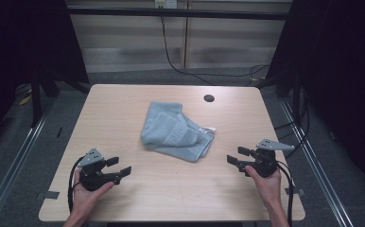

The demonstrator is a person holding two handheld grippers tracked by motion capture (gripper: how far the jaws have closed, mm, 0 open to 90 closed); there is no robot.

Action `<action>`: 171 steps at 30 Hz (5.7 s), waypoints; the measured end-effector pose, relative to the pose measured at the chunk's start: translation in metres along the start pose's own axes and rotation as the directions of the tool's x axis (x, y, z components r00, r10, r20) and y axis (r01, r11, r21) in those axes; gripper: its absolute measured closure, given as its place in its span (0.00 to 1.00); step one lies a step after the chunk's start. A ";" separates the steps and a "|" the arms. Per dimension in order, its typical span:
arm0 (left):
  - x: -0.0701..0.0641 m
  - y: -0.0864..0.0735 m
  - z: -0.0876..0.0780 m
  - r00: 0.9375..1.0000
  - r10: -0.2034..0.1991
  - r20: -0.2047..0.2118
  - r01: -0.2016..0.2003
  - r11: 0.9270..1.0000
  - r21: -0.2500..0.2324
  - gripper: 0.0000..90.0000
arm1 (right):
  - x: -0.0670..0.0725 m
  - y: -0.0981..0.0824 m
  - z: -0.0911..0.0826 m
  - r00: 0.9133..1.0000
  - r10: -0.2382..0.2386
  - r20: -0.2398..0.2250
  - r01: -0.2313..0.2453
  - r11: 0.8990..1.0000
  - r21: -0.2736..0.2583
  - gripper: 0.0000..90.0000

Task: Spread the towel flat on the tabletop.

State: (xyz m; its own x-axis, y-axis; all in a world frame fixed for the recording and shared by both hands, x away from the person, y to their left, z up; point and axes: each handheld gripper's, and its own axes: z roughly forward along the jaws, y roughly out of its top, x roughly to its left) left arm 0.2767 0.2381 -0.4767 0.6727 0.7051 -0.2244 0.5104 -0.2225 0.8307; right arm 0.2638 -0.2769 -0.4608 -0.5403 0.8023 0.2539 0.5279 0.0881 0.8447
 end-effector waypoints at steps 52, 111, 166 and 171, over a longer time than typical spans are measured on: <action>-0.004 0.028 0.061 0.994 0.084 0.072 -0.089 0.994 0.058 0.44 | 0.044 0.007 0.132 0.958 -0.195 -0.210 0.245 0.937 0.248 0.78; 0.021 0.024 0.035 0.982 -0.043 0.184 0.046 0.999 -0.014 0.71 | 0.043 0.007 0.048 0.977 -0.199 -0.070 0.202 0.979 0.039 0.91; 0.013 0.028 0.065 0.997 -0.021 0.074 0.018 0.999 0.035 0.63 | 0.057 0.009 0.146 0.964 -0.212 -0.159 0.246 0.940 0.238 0.35; 0.009 0.029 0.064 0.999 0.010 0.051 -0.011 1.000 0.025 0.59 | 0.068 0.005 0.143 0.953 -0.262 -0.152 0.291 0.931 0.220 0.70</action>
State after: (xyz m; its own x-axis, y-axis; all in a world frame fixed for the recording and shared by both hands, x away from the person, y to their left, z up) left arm 0.3316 0.1947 -0.4872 0.7041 0.6674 -0.2423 0.5163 -0.2470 0.8200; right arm 0.3235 -0.1370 -0.5070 -0.7530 0.6515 0.0921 0.4780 0.4454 0.7571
